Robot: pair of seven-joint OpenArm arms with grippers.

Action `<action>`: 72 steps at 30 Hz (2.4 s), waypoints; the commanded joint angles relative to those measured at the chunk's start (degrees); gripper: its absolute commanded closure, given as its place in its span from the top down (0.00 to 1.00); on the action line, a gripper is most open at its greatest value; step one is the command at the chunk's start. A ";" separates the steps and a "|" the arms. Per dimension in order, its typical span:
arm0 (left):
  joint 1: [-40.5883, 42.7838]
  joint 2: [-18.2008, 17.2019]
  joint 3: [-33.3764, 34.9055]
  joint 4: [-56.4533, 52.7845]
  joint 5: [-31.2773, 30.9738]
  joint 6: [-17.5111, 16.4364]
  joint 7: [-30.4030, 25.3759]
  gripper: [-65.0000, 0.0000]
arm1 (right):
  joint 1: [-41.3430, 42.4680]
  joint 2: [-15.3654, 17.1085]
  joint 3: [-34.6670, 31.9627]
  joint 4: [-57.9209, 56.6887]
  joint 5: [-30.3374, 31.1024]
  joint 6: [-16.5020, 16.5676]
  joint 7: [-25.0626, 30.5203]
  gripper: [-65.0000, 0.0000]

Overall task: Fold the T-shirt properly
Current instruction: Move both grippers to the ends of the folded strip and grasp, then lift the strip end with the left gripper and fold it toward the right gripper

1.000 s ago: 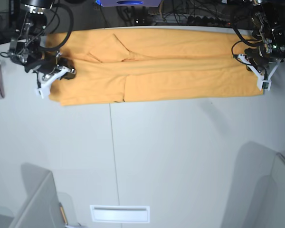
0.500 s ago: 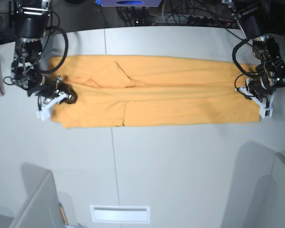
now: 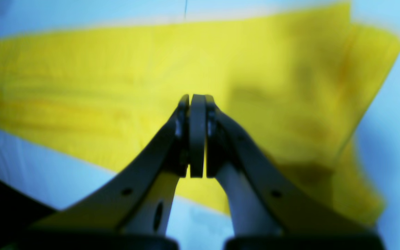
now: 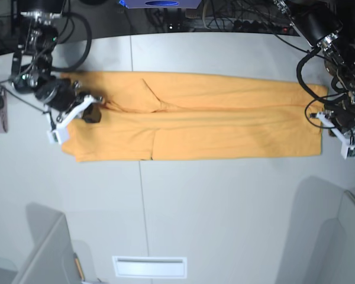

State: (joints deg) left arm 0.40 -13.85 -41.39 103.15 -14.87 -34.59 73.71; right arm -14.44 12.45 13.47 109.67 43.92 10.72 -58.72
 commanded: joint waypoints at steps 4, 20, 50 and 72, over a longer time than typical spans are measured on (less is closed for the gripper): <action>2.01 -2.55 -2.26 -0.25 -0.20 -4.22 -0.97 0.00 | -6.35 -1.85 0.02 4.66 1.31 0.66 6.02 0.00; 1.57 -2.37 -2.17 -18.71 -0.29 -5.41 -15.65 1.00 | -13.39 -1.77 -3.15 4.31 1.13 0.93 12.43 0.00; -4.76 -2.46 -2.17 -38.58 -0.29 -5.41 -15.73 0.34 | -13.39 -1.68 -3.06 4.22 1.13 0.93 12.17 0.00; -1.50 -8.79 -5.16 -21.26 -0.29 -5.41 -17.58 0.00 | -13.39 -1.77 -2.62 4.31 9.66 1.02 12.17 0.00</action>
State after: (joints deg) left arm -1.39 -21.56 -46.22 81.25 -15.53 -39.68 55.92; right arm -27.99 10.22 10.50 113.14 53.15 11.16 -47.55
